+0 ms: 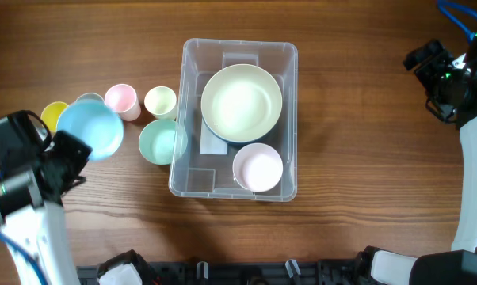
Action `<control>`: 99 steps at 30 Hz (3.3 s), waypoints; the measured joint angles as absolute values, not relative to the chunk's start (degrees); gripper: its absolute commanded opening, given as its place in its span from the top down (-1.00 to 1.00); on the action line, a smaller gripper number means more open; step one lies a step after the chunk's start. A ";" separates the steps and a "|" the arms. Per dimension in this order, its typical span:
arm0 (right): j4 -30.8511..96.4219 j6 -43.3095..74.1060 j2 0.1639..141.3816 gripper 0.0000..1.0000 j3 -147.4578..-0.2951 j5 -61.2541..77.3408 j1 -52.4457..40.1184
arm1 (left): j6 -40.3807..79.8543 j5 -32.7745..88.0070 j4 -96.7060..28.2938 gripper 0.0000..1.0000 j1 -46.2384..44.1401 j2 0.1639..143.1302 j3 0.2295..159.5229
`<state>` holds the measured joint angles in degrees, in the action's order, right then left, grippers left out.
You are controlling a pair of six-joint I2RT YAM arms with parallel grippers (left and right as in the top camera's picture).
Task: Pack container
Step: 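Grasp the light blue bowl with the left gripper and stack it in the container, then grasp the small mint green bowl with the left gripper and stack it in the container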
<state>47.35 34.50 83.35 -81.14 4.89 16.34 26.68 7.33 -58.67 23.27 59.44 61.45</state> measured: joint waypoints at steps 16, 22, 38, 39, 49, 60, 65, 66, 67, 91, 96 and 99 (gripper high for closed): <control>47.35 34.50 83.37 -1.00 -81.14 4.89 16.34 | 21.21 6.46 -46.85 0.88 -32.77 78.46 62.08; 47.35 34.50 83.37 -1.00 -81.14 4.89 16.34 | 20.80 6.35 -43.16 0.29 -36.51 90.80 62.08; 47.35 34.50 83.37 -0.99 -81.14 4.89 16.34 | 27.38 -7.79 -64.97 -0.63 -11.40 70.19 68.53; 47.35 34.50 83.37 -0.99 -81.14 4.89 16.34 | 27.81 -7.55 -64.69 -0.63 -9.32 70.48 68.16; 47.33 34.50 83.37 -0.99 -81.14 4.89 16.34 | 27.75 1.69 -49.82 0.32 2.44 90.02 54.94; 47.35 34.50 83.37 -0.99 -81.14 4.89 16.34 | 27.79 2.42 -52.07 0.92 2.44 94.39 54.87; 47.35 34.50 83.37 -1.00 -81.14 4.89 16.34 | 29.26 -2.39 -63.75 0.92 2.44 82.50 55.31; 47.35 34.50 83.37 -0.99 -81.14 4.89 16.34 | 29.43 -3.40 -65.32 0.92 2.44 79.48 56.05; 47.35 34.50 83.37 -0.99 -81.14 4.89 16.34 | 29.50 -4.01 -66.41 0.92 2.44 76.95 56.99; 47.33 34.50 83.37 -0.99 -81.14 4.86 16.34 | 29.47 2.74 -50.43 0.67 -35.99 82.54 63.99; 47.35 34.50 83.37 -1.00 -81.14 4.89 16.34 | 29.43 2.98 -50.09 -0.18 -40.01 87.66 63.99; 47.35 34.50 83.37 -0.99 -81.14 4.89 16.34 | 29.43 2.96 -51.37 -0.25 -39.31 87.00 64.49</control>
<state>47.35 34.50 83.37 -81.14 4.89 16.34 29.43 2.96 -51.37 -39.31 87.00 64.49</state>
